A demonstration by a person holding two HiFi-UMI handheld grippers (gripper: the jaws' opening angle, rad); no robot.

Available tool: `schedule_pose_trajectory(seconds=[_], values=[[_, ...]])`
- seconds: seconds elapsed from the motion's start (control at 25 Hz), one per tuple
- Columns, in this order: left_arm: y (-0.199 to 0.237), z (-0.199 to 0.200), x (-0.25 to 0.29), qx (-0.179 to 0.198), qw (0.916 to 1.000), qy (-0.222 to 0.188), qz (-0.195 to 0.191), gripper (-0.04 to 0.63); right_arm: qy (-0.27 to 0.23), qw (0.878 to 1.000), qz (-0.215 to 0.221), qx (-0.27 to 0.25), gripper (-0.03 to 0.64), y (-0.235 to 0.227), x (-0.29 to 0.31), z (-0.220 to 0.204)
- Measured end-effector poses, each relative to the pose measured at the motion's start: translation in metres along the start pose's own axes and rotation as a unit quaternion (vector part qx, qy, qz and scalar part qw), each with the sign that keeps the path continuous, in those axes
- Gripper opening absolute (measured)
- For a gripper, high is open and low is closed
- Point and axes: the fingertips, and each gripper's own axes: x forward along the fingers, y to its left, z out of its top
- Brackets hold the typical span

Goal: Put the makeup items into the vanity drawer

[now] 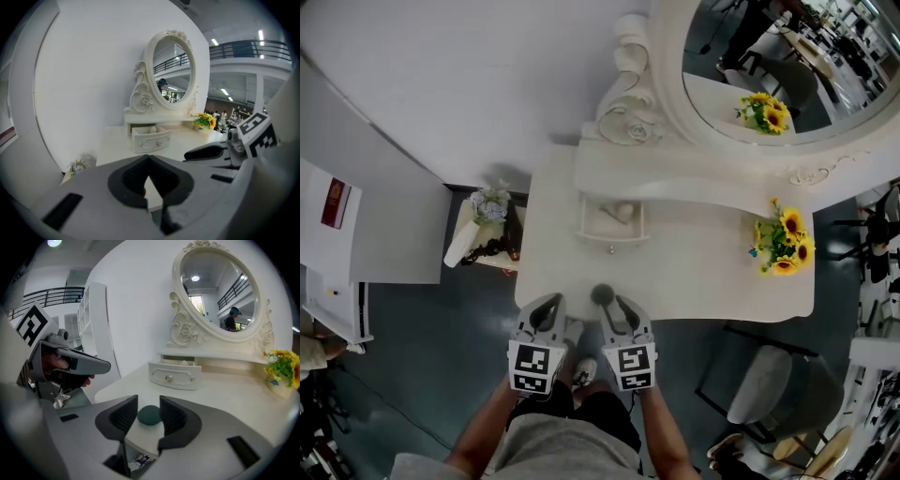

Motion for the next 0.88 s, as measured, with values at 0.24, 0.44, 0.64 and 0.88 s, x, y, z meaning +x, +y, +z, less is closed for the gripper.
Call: schedule_pose_trajectory(seconds=[0.24,0.44,0.64,0.88], values=[[0.002,-0.011,0.002,-0.005,1.0,0.008,0.001,0.0,0.032,0.999,0.016,-0.005,0.249,0.007,0.018,-0.021],[0.003,-0.021,0.004,-0.011,0.9998,0.017,0.001,0.0,0.058,0.998,0.014,-0.006,0.264,0.003,0.026,-0.037],[0.006,-0.025,0.007,-0.013,0.9997,0.022,0.002,0.0,0.071,0.997,0.007,-0.022,0.262,-0.001,0.032,-0.042],[0.001,-0.026,0.007,-0.013,0.9997,0.022,-0.001,0.0,0.094,0.995,0.013,-0.032,0.245,0.003,0.031,-0.049]])
